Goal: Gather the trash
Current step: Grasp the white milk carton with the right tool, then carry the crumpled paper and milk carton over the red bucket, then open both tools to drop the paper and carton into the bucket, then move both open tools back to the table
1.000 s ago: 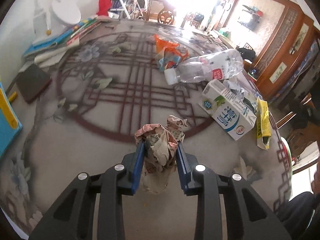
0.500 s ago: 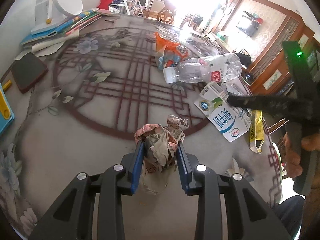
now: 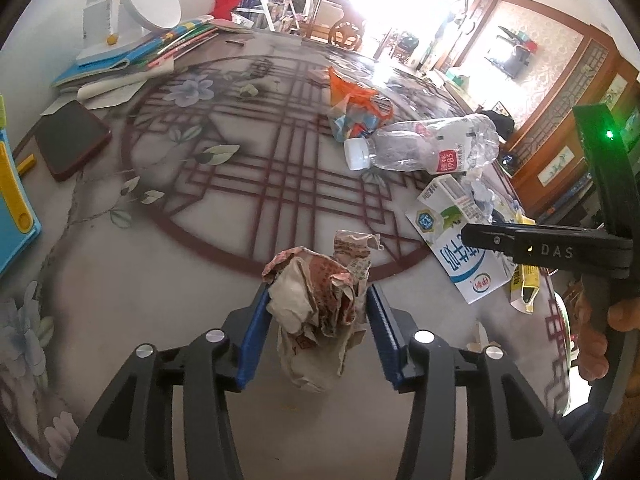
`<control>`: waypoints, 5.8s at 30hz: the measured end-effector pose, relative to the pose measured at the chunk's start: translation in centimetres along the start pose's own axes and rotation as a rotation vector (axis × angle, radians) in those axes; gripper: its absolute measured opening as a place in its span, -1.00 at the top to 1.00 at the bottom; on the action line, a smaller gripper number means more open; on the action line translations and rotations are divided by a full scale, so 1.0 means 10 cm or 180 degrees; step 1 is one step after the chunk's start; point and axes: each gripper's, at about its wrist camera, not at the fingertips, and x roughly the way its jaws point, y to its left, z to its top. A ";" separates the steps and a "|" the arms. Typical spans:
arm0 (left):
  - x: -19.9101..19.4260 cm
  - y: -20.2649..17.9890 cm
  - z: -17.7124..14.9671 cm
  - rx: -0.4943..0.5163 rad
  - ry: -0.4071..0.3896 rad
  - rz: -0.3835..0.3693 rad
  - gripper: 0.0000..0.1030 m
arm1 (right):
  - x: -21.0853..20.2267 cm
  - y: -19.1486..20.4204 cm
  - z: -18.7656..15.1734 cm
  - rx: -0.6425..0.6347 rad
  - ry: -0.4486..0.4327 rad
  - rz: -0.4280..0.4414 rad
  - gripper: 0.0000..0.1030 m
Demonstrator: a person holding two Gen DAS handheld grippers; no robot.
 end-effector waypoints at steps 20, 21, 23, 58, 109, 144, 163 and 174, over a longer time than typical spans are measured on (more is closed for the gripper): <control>-0.09 -0.07 0.00 0.0086 -0.0181 -0.0060 0.32 | -0.60 0.14 -0.54 0.0066 -0.0613 0.0237 0.26; -0.09 -0.07 -0.01 0.0095 -0.0190 -0.0060 0.32 | -0.65 0.14 -0.58 0.0077 -0.0659 0.0238 0.26; -0.11 -0.09 -0.01 0.0124 -0.0212 -0.0061 0.32 | -0.78 0.12 -0.69 0.0134 -0.0770 0.0244 0.26; -0.21 -1.78 -0.17 0.0984 -0.0061 -0.0839 0.32 | -1.60 -1.37 -1.89 0.1471 -0.1430 -0.0216 0.26; 0.55 -4.59 -0.69 0.2288 0.0555 -0.1635 0.32 | -1.45 -3.19 -3.07 0.2898 -0.1390 -0.0929 0.26; 0.38 -2.84 0.02 0.1442 -0.0195 -0.0807 -0.44 | -2.01 -2.52 -2.46 0.2428 -0.1903 -0.0773 -0.61; 1.19 -1.59 0.68 0.0606 0.0282 -0.0132 -0.49 | -1.54 -2.03 -2.02 0.2131 -0.1503 -0.0310 -0.62; 0.88 -1.34 0.54 0.0517 0.0095 -0.0228 0.09 | -1.46 -1.95 -1.91 0.1996 -0.1271 -0.0441 -0.62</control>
